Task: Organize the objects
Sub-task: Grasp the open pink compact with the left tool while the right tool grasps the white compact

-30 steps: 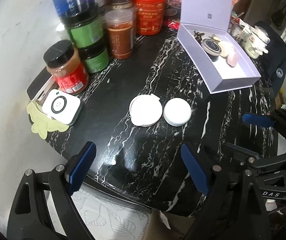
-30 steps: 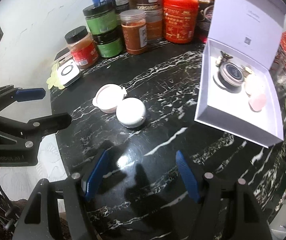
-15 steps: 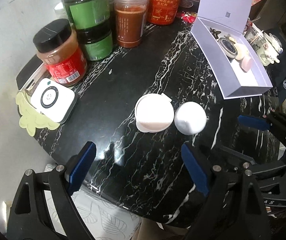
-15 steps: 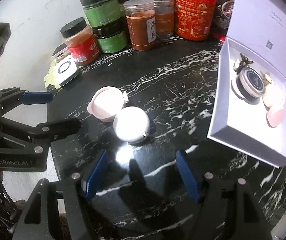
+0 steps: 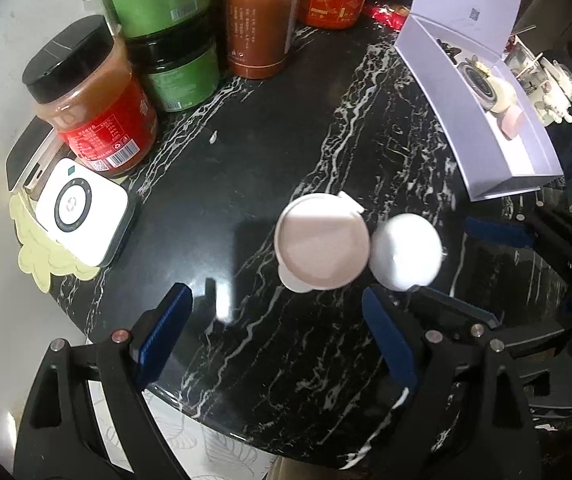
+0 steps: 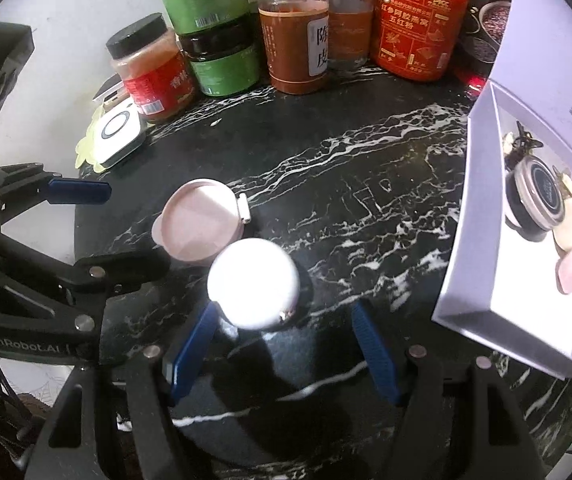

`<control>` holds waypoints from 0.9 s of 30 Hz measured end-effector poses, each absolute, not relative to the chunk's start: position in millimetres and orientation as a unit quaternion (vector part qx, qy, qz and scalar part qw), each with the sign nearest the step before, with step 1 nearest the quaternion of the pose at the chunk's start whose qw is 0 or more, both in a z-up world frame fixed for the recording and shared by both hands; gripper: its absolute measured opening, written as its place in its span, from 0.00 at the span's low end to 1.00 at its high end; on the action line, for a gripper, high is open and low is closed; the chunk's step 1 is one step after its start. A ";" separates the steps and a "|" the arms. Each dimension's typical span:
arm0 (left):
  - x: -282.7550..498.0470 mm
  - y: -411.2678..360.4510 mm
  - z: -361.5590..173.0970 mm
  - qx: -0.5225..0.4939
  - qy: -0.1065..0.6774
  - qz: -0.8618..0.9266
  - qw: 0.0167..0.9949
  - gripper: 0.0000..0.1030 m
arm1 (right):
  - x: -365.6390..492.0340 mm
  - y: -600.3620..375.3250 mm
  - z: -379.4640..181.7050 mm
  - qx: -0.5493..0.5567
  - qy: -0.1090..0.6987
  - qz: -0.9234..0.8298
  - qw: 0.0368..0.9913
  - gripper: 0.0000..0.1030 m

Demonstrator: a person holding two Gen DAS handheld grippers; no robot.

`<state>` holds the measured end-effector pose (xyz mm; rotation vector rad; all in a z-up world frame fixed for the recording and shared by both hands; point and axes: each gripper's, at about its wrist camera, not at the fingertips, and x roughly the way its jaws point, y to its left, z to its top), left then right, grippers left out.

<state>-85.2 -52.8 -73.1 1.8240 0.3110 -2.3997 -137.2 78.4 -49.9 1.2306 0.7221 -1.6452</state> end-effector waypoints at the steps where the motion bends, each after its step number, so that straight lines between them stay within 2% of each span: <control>1: -86.3 -54.1 -74.4 0.602 0.103 -0.790 0.056 0.84 | -137.6 76.9 -51.1 0.500 0.295 -0.670 0.463 0.69; 6: -91.9 -57.2 -80.7 0.608 0.102 -0.786 0.055 0.84 | -139.2 71.6 -56.7 0.500 0.292 -0.667 0.468 0.67; 10: -97.9 -56.2 -83.3 0.609 0.098 -0.785 0.047 0.84 | -141.8 74.5 -59.2 0.511 0.279 -0.660 0.475 0.48; 15: -104.1 -50.3 -87.1 0.610 0.097 -0.786 0.029 0.84 | -144.5 80.5 -60.3 0.512 0.280 -0.663 0.469 0.46; 18: -107.0 -47.3 -92.2 0.615 0.103 -0.781 0.021 0.84 | -146.9 86.1 -62.5 0.519 0.279 -0.663 0.461 0.41; 27: -114.6 -35.3 -102.3 0.619 0.084 -0.781 0.008 0.84 | -155.3 99.3 -55.2 0.514 0.266 -0.674 0.458 0.42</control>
